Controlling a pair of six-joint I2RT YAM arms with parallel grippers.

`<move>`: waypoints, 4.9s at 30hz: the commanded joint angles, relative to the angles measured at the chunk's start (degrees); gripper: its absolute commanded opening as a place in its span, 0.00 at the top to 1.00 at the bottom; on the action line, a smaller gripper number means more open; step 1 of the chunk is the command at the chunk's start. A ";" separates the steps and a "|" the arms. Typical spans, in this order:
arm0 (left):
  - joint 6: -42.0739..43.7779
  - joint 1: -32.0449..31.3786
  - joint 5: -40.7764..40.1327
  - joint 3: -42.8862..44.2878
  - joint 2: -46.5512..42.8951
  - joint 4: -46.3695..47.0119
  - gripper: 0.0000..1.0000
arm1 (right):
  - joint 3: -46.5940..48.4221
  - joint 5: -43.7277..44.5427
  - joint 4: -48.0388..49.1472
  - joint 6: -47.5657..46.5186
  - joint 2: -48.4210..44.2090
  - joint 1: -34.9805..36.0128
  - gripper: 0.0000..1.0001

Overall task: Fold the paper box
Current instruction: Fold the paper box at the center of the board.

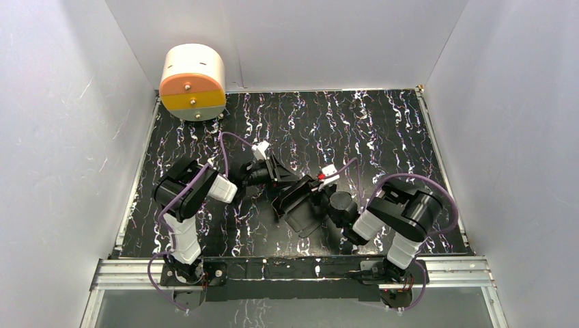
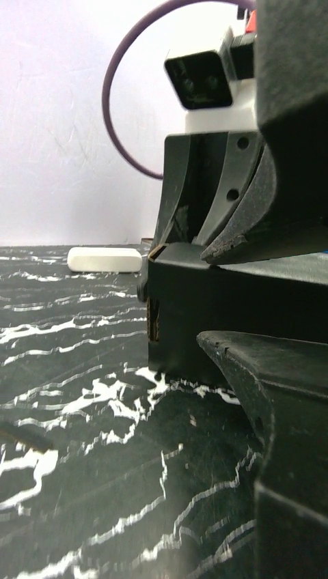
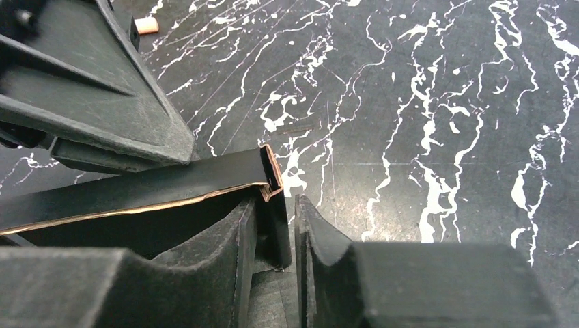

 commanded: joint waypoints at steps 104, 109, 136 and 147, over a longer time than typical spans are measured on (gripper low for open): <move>30.59 -24.07 -43.85 -12.42 -36.68 -29.35 0.78 | 3.41 -8.51 -35.12 66.75 -21.23 -1.29 0.92; 32.81 -25.02 -46.60 -9.73 -36.04 -32.64 0.77 | 3.89 -7.46 -37.47 65.11 -23.14 -1.29 0.91; 31.49 -24.22 -51.97 -4.16 -34.56 -44.71 0.59 | 16.48 -7.10 -76.34 20.54 -47.57 -2.21 0.30; 22.18 -14.28 -39.49 -2.39 -31.55 -43.63 0.40 | 23.55 -13.86 -84.07 1.65 -44.52 -12.21 0.20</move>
